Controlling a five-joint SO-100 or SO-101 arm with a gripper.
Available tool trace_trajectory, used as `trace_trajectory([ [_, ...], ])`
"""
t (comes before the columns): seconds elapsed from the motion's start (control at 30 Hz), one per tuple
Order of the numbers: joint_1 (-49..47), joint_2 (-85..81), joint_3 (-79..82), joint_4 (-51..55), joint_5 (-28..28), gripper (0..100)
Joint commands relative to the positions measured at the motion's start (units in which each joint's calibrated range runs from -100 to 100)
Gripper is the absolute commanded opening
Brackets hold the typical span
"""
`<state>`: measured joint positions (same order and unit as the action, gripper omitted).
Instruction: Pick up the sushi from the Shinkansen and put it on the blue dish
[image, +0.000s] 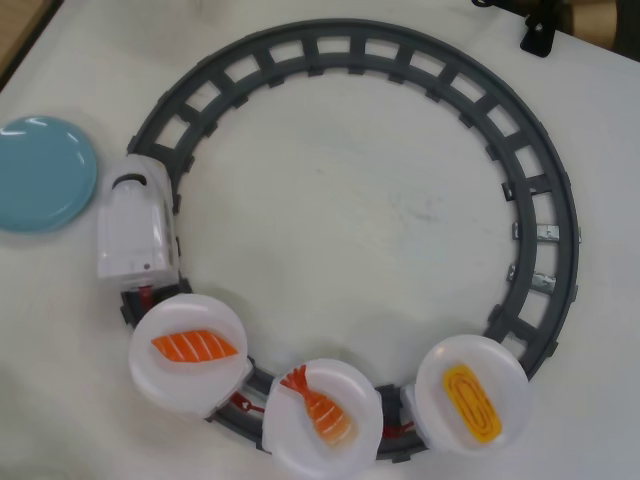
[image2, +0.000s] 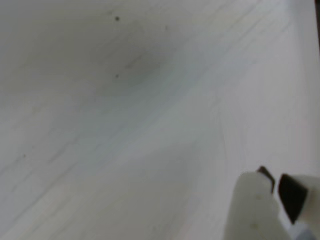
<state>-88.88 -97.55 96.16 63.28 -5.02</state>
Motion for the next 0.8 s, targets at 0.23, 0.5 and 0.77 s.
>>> trace_trajectory([
  [0.23, -0.5, -0.4, -0.7, 0.2, -0.2, 4],
  [0.5, -0.5, -0.4, -0.7, 0.2, -0.2, 4],
  [0.77, -0.8, -0.4, -0.5, -0.4, -0.1, 4],
])
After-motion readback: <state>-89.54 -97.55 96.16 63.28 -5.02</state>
